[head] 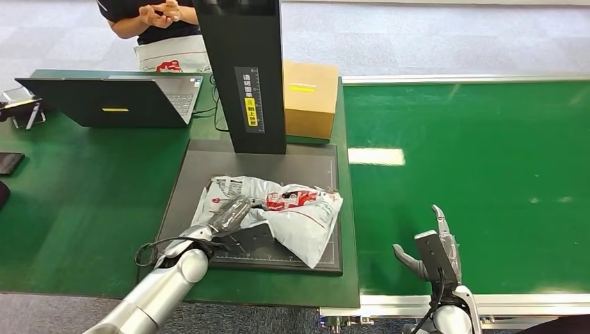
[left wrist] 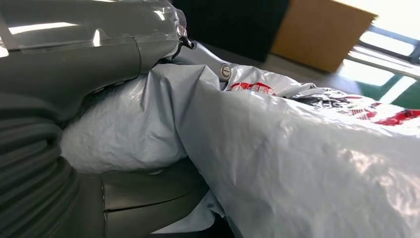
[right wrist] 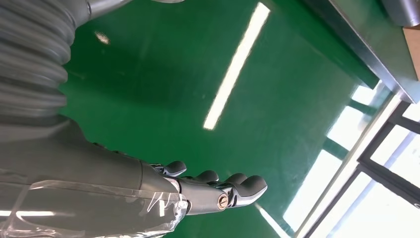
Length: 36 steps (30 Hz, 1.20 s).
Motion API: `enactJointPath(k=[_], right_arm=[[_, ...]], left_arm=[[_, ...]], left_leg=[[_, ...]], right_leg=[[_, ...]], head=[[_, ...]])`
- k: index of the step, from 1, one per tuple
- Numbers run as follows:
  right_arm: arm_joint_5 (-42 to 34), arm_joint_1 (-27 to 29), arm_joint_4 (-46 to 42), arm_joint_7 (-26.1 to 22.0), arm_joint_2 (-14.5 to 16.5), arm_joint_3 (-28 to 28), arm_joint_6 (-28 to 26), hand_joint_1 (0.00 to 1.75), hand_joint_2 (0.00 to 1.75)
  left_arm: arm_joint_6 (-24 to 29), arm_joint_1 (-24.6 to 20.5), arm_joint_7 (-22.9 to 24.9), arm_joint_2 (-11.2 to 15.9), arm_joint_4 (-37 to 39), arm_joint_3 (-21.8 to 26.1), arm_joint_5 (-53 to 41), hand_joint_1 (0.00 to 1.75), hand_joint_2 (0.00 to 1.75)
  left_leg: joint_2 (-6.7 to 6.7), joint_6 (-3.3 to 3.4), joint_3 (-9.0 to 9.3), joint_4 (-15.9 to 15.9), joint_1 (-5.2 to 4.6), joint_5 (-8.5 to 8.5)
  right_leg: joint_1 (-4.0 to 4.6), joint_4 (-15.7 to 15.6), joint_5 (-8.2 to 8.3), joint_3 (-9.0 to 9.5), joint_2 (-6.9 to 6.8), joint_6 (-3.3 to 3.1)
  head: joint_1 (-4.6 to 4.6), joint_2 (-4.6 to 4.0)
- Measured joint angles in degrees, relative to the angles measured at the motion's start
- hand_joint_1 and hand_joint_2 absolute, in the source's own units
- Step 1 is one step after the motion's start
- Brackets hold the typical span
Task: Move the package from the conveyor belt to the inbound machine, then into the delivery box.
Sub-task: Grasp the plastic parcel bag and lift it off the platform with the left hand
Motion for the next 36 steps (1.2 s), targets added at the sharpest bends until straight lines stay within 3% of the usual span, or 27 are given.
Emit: enactJointPath(k=[10, 14, 19, 26, 30, 31, 34, 35, 36], right_arm=[[-0.1, 0.3, 0.0, 0.0, 0.0, -0.1, 0.0, 0.0, 1.75], [-0.4, 1.0, -0.8, 0.0, 0.0, -0.4, -0.6, 0.0, 1.75], [-0.9, 2.6, -2.2, 0.0, 0.0, -0.9, -1.1, 0.0, 1.75], [-2.1, 2.8, -2.9, 0.4, 0.1, -0.8, -2.6, 0.0, 1.75], [-2.7, 2.6, -2.9, 0.8, 0.1, -0.4, -3.5, 0.0, 1.75], [-2.8, 2.5, -2.8, 0.9, 0.1, -0.2, -3.6, 0.0, 1.75], [-3.1, 2.2, -2.8, 1.0, 0.1, 0.4, -3.7, 0.0, 1.75], [-3.2, 2.1, -2.8, 1.0, 0.1, 0.6, -3.8, 0.0, 1.75], [-3.2, 2.1, -2.7, 1.0, 0.1, 0.7, -3.8, 0.0, 1.75]], left_arm=[[1.7, 0.2, 1.0, 2.2, 0.6, 2.8, -0.5, 1.75, 1.75], [11.1, 1.0, 9.2, 4.4, 1.2, 5.5, -3.3, 1.75, 1.75], [23.7, 1.7, 16.9, 10.4, 5.2, 17.4, -7.2, 1.75, 1.75], [34.3, 1.6, 26.0, 15.6, 13.7, 33.7, -15.3, 1.75, 1.75], [39.1, -0.9, 27.6, 18.5, 18.9, 41.3, -19.4, 1.75, 1.75], [40.0, -1.3, 27.5, 19.0, 19.7, 42.6, -20.1, 1.47, 1.75], [41.6, -2.3, 26.5, 19.8, 21.1, 46.0, -22.0, 0.16, 1.75], [41.8, -2.5, 25.9, 19.8, 21.2, 47.2, -22.5, 0.0, 1.75], [41.9, -2.7, 25.1, 19.8, 21.2, 48.3, -22.7, 0.0, 1.75]], left_leg=[[0.03, -0.18, 0.37, -0.2, -0.01, 0.09], [0.22, -0.36, 0.6, -0.3, 0.01, 0.0], [0.57, -0.67, 0.95, -0.5, 0.07, 0.04], [0.55, -0.89, 0.65, -0.6, 0.16, 0.17], [0.51, -0.89, 0.49, -0.6, 0.17, 0.17], [0.49, -0.9, 0.47, -0.6, 0.16, 0.17], [0.47, -0.9, 0.44, -0.6, 0.16, 0.17], [0.47, -0.9, 0.43, -0.6, 0.15, 0.17], [0.47, -0.9, 0.43, -0.6, 0.14, 0.16]], right_leg=[[0.01, 0.0, 0.05, 0.31, 0.02, -0.18], [0.0, 0.0, -0.01, 0.5, 0.18, -0.41], [0.0, 0.1, -0.06, 0.46, 0.53, -0.68], [0.13, 0.2, -0.06, 0.03, 0.53, -0.86], [0.2, 0.2, -0.09, -0.11, 0.45, -0.9], [0.2, 0.2, -0.1, -0.11, 0.42, -0.91], [0.2, 0.2, -0.1, -0.13, 0.41, -0.91], [0.19, 0.2, -0.09, -0.14, 0.41, -0.91], [0.18, 0.2, -0.09, -0.14, 0.41, -0.91]], head=[[0.0, 0.0], [0.03, 0.0], [-0.01, 0.0], [-0.01, 0.0], [-0.02, 0.0], [-0.02, 0.0], [-0.01, 0.0], [-0.01, 0.0], [0.0, 0.0]])
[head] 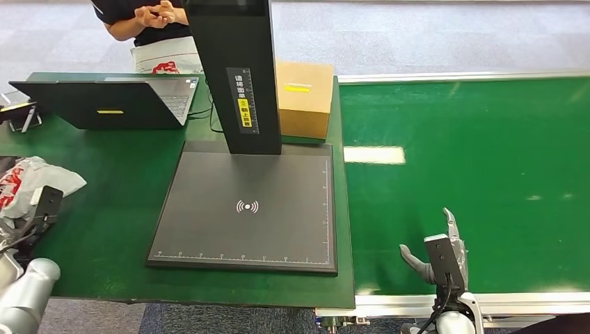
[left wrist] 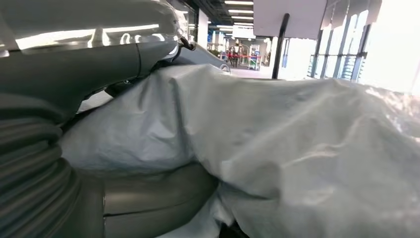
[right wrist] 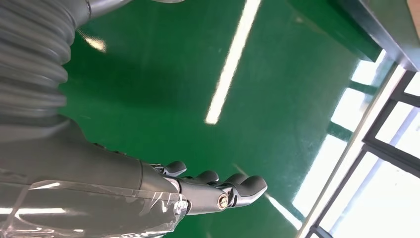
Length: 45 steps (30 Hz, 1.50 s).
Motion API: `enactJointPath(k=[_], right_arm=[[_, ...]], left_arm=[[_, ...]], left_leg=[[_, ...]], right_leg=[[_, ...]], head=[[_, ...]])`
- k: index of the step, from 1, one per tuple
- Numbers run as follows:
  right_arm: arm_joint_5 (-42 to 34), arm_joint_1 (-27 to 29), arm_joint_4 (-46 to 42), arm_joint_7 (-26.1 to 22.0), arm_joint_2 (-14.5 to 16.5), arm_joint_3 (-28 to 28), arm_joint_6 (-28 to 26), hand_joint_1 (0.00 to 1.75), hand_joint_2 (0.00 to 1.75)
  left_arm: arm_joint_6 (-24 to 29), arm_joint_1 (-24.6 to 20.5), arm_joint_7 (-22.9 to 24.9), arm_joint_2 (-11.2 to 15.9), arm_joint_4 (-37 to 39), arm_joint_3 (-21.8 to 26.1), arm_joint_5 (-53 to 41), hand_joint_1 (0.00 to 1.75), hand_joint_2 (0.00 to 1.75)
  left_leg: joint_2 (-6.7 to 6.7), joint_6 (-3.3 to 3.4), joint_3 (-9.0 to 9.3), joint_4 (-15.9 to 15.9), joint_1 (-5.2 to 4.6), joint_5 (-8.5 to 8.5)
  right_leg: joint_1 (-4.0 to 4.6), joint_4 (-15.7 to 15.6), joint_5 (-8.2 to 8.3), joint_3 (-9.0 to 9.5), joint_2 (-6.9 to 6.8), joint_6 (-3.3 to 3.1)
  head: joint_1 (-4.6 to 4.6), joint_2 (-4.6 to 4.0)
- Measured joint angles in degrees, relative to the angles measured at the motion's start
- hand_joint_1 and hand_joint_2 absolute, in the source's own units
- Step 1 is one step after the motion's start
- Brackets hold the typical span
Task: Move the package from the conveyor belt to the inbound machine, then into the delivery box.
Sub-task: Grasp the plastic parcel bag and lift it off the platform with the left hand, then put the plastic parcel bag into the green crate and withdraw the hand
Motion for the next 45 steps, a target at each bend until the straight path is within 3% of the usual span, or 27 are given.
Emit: enactJointPath(k=[3, 7, 9, 23, 28, 35, 39, 45], right_arm=[[-0.2, -0.2, 0.1, -0.1, 0.0, 0.3, -0.1, 0.0, 1.75], [-1.2, -0.3, 0.2, -1.4, 0.0, 0.5, -0.5, 0.0, 1.75], [-1.6, -0.3, 0.2, -1.9, 0.0, 0.7, -0.5, 0.0, 1.75], [-1.9, -0.3, 0.2, -2.2, -0.1, 1.1, -0.5, 0.0, 1.75], [-2.2, -0.4, 0.2, -3.4, -0.1, 1.4, -0.5, 0.0, 1.75], [-3.4, -0.4, -0.2, -6.1, -0.4, 2.1, -0.9, 0.0, 1.75], [-3.6, -0.3, -2.1, -8.5, -0.5, 2.5, -2.6, 0.0, 1.75], [-3.6, 0.0, -4.6, -9.0, -0.5, 2.7, -3.0, 0.0, 1.75]], left_arm=[[0.0, -0.5, -4.6, -0.3, 0.2, 3.2, 2.2, 0.0, 1.75], [-1.0, -1.0, -16.7, -1.9, 0.4, 7.8, 13.1, 0.0, 1.75], [-1.4, -1.0, -20.3, -2.9, 0.4, 9.5, 16.9, 0.0, 1.75], [-2.2, -1.1, -22.2, -5.6, 0.4, 13.6, 19.0, 0.0, 1.75], [-5.5, -0.4, -27.9, -6.8, -1.6, 14.0, 28.7, 0.0, 1.75], [-9.4, 5.2, -34.3, -11.4, -11.2, 12.2, 43.6, 0.0, 1.75], [-8.8, 10.4, -38.1, -14.9, -20.9, 9.0, 48.9, 0.0, 1.75], [-7.4, 15.3, -37.7, -18.0, -31.2, 5.3, 50.2, 0.0, 1.75]], left_leg=[[0.0, 0.0, 0.0, 0.0, -0.02, 0.0], [-0.01, 0.0, 0.0, 0.0, -0.03, 0.0], [-0.02, 0.0, 0.0, 0.0, -0.03, 0.0], [-0.02, 0.0, 0.01, 0.0, -0.03, 0.0], [-0.02, 0.0, 0.0, 0.0, -0.04, 0.0], [-0.01, 0.01, 0.0, 0.0, -0.07, -0.03], [-0.01, 0.01, -0.01, 0.0, -0.08, -0.04], [-0.01, 0.02, -0.01, 0.0, -0.06, -0.05]], right_leg=[[-0.02, 0.0, 0.0, -0.01, 0.0, 0.0], [-0.05, 0.0, 0.0, -0.02, 0.0, 0.0], [-0.06, 0.0, 0.0, -0.02, 0.0, 0.0], [-0.06, 0.0, 0.0, -0.02, 0.0, 0.0], [-0.07, 0.0, 0.0, -0.01, 0.0, 0.0], [-0.17, 0.0, 0.0, -0.03, 0.01, 0.0], [-0.21, 0.0, 0.0, -0.04, 0.0, 0.01], [-0.21, 0.0, 0.0, -0.04, 0.0, 0.01]], head=[[-0.01, 0.0], [-0.01, 0.0], [-0.01, 0.0], [-0.02, 0.0], [-0.02, 0.0], [0.0, 0.0], [-0.01, 0.0], [-0.02, 0.0]])
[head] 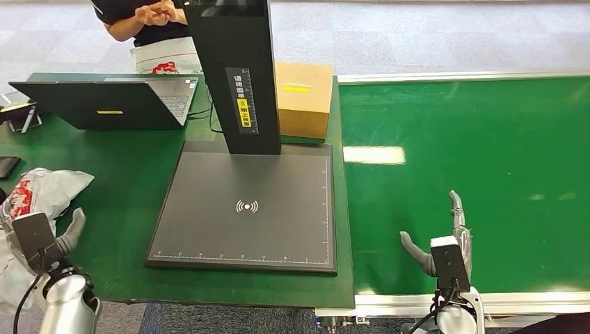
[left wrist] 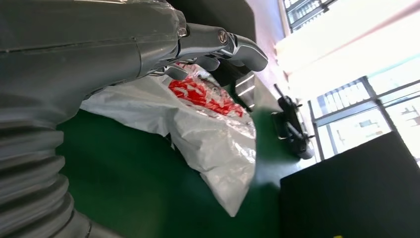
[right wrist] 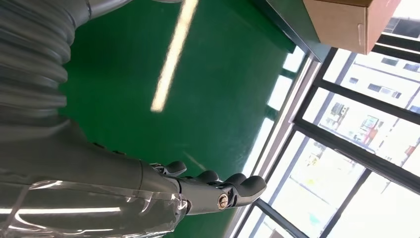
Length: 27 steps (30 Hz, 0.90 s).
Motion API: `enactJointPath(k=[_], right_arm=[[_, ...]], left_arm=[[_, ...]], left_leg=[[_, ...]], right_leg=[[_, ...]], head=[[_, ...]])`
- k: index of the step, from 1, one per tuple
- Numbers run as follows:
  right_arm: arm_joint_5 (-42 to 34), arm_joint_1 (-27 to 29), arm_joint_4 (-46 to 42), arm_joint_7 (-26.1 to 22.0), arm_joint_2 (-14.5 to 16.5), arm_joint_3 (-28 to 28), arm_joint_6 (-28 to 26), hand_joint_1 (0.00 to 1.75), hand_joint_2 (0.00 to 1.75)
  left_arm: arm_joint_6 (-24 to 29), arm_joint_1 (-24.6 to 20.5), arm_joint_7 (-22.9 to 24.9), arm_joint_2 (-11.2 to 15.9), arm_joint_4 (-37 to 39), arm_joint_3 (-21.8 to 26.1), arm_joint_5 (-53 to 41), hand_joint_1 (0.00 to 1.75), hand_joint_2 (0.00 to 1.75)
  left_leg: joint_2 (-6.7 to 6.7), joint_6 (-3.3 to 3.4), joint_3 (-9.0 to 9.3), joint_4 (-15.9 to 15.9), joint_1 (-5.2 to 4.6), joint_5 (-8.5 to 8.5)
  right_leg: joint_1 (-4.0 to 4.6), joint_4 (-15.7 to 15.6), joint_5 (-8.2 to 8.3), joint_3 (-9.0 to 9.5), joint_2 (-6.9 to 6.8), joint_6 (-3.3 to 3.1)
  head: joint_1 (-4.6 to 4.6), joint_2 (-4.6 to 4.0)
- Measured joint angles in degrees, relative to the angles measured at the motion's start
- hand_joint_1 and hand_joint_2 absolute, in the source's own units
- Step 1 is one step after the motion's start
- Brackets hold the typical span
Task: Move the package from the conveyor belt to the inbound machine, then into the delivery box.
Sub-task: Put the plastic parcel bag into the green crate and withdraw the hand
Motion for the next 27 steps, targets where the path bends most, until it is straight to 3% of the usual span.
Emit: enactJointPath(k=[6, 10, 12, 16, 18, 27], right_arm=[[-0.2, 0.5, -2.2, -2.1, 0.0, 0.6, -1.0, 0.0, 1.75], [-1.8, 0.5, -3.4, -3.6, 0.0, 2.2, -0.3, 0.0, 1.75], [-4.3, 0.5, -3.8, -4.8, 0.0, 3.0, 2.0, 0.0, 1.75], [-7.9, -0.7, -3.8, -6.2, 0.0, 5.3, 8.9, 0.0, 1.75], [-7.9, -1.5, -3.4, -6.3, 0.0, 7.0, 10.8, 0.0, 1.75], [-7.6, -2.4, -1.9, -6.2, 0.1, 11.3, 14.4, 0.0, 1.75]], left_arm=[[6.2, 4.9, -4.8, -3.1, -9.6, -3.0, -1.9, 0.0, 1.75], [5.6, 8.2, -6.3, -5.5, -16.7, -5.8, 1.5, 0.0, 1.75], [0.8, 9.8, -5.3, -6.1, -19.4, -7.9, 6.2, 0.0, 1.75], [-18.6, 12.1, -0.7, -6.5, -21.6, -13.6, 15.3, 0.0, 1.75], [-25.3, 12.8, -0.2, -6.7, -21.5, -16.2, 16.7, 0.0, 1.75], [-35.3, 14.5, 1.4, -7.4, -21.4, -20.8, 14.9, 0.0, 1.75]], left_leg=[[0.0, 0.0, -0.01, 0.0, 0.0, 0.0], [0.0, 0.03, -0.02, 0.0, -0.02, -0.03], [0.0, 0.04, -0.02, 0.0, -0.02, -0.03], [-0.02, 0.04, -0.02, 0.0, -0.01, -0.02], [-0.02, 0.03, 0.0, 0.0, -0.01, -0.02], [-0.03, 0.03, -0.01, 0.0, 0.0, -0.02]], right_leg=[[0.01, 0.0, 0.0, 0.0, 0.0, 0.0], [0.01, 0.0, -0.01, 0.0, 0.0, 0.01], [0.0, 0.0, -0.01, 0.01, -0.01, 0.01], [-0.01, 0.0, 0.01, 0.03, -0.04, 0.0], [-0.01, 0.0, 0.02, 0.04, -0.04, 0.0], [0.0, 0.0, 0.0, 0.02, -0.05, 0.0]], head=[[0.01, 0.0], [0.01, 0.0], [0.01, 0.0], [0.0, 0.0], [0.01, 0.0], [0.01, 0.0]])
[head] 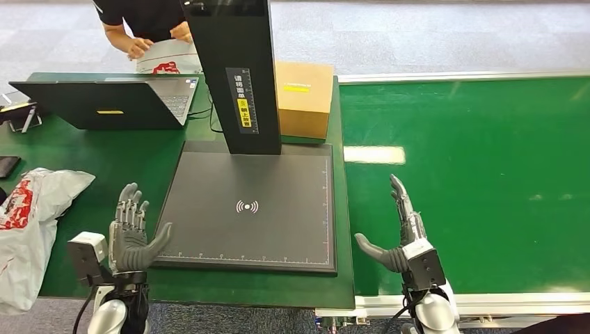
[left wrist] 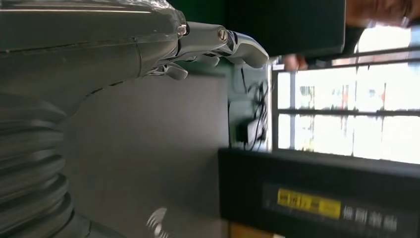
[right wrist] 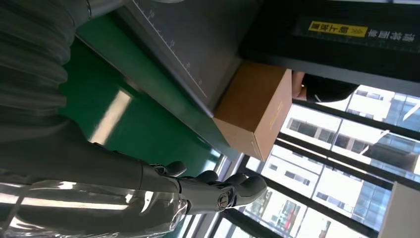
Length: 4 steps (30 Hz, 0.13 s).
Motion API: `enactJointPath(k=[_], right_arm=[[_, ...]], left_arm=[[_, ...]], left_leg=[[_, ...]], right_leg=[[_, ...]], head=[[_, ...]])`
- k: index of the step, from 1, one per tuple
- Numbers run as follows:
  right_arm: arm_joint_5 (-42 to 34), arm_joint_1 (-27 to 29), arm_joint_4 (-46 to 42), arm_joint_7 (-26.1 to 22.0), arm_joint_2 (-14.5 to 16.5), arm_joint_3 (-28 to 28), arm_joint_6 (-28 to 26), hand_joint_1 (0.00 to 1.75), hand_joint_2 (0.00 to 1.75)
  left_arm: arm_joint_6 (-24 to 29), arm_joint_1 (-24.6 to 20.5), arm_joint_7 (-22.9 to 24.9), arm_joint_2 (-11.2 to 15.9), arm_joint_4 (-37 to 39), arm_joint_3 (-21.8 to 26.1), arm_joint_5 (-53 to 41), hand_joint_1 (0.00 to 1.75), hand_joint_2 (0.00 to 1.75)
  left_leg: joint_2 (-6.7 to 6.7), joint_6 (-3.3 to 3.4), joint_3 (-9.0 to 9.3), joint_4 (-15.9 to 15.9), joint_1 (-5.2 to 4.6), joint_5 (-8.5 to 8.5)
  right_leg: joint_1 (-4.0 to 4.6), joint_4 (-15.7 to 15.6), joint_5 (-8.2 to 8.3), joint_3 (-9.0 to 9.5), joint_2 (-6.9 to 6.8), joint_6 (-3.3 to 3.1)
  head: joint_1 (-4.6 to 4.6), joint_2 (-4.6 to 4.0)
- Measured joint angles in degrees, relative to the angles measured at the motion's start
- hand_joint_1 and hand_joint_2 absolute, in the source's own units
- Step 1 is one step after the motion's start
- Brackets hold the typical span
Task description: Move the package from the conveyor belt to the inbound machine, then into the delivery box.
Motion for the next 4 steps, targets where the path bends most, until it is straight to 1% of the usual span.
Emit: enactJointPath(k=[2, 4], right_arm=[[-0.2, 0.1, 0.0, 0.1, 0.2, 0.5, 1.1, 0.0, 1.75], [-0.4, 0.2, 0.0, 0.2, 0.4, 0.8, 1.4, 0.0, 1.75]], left_arm=[[-2.8, 0.3, 0.6, -0.6, 0.0, -0.7, -1.4, 0.0, 1.75], [-4.0, 0.7, 0.8, -1.3, -0.1, -1.2, -2.1, 0.0, 1.75]], left_leg=[[0.0, 0.0, 0.0, 0.0, -0.01, 0.0], [0.0, 0.01, 0.0, 0.0, -0.01, -0.01]], right_leg=[[0.0, 0.0, 0.0, 0.0, 0.0, 0.0], [0.0, 0.0, 0.0, 0.0, 0.0, 0.01]], head=[[0.01, 0.0], [0.01, 0.0]])
